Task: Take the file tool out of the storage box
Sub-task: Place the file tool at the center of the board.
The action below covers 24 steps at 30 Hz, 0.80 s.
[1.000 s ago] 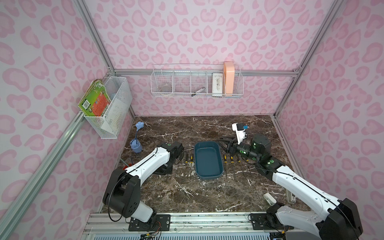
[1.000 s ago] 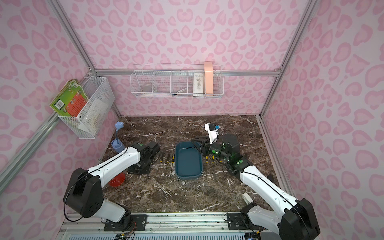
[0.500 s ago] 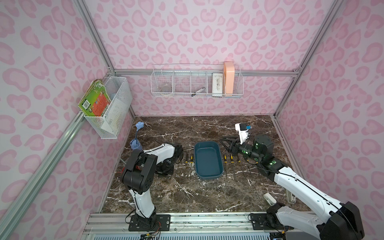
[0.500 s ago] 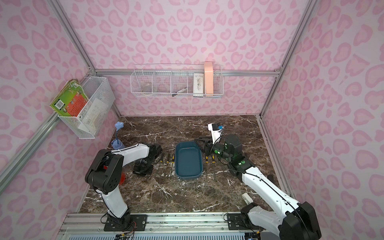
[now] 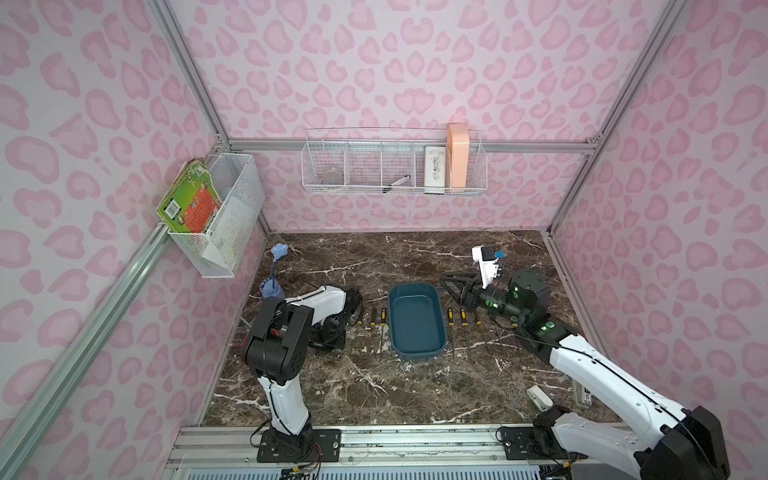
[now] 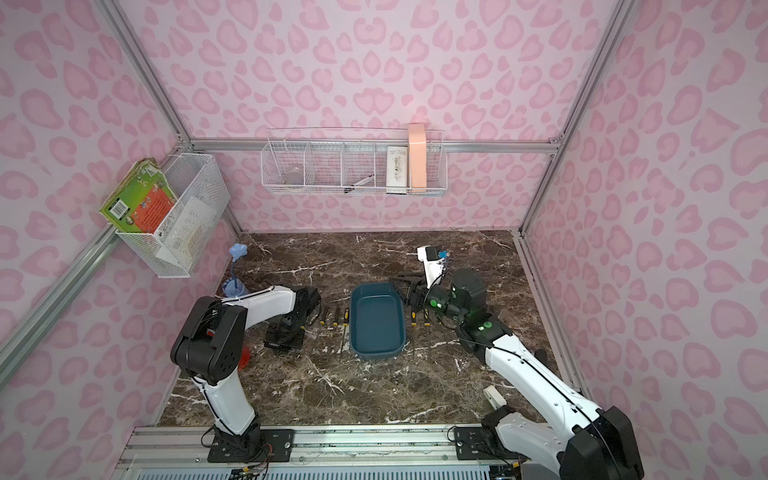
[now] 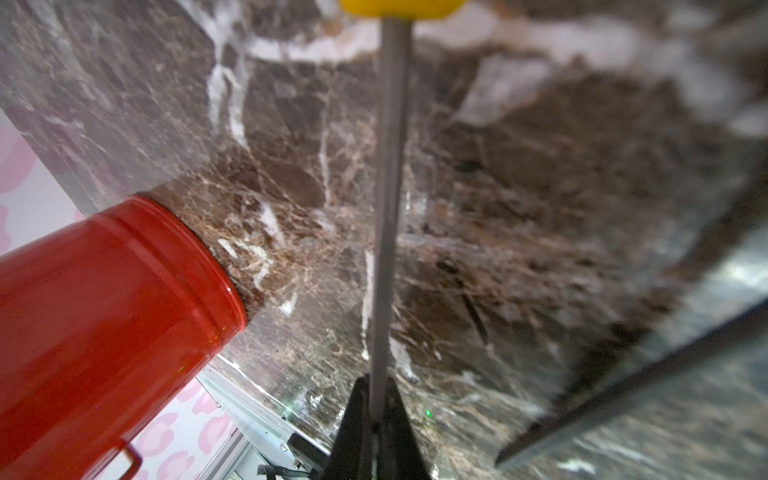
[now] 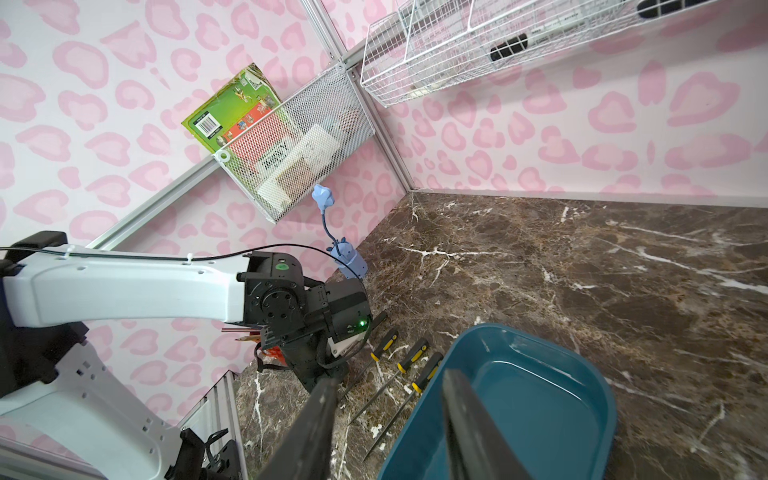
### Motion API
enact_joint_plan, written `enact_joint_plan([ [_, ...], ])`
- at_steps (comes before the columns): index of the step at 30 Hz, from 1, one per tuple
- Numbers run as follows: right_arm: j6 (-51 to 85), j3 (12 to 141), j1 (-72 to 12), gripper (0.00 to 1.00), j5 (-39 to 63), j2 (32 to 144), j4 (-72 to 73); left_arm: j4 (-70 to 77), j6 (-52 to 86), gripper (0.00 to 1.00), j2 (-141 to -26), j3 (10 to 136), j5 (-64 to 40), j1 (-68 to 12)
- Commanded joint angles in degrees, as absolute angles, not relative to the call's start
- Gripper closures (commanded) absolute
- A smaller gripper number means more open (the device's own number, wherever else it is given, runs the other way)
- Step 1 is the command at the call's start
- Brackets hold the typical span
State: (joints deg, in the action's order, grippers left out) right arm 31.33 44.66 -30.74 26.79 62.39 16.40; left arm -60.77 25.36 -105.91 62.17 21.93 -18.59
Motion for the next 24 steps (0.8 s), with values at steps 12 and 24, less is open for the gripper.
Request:
enact_joint_plan([
  [12, 31.85, 44.31, -30.82, 0.58, 27.6, 61.69, 18.28, -65.16, 25.95, 0.9, -107.9, 64.41, 23.12, -18.49],
  [24, 31.56, 44.08, -30.85, 0.58, 27.25, 60.92, 18.43, -65.83, 24.6, 0.85, -109.13, 65.45, 22.6, -19.01],
])
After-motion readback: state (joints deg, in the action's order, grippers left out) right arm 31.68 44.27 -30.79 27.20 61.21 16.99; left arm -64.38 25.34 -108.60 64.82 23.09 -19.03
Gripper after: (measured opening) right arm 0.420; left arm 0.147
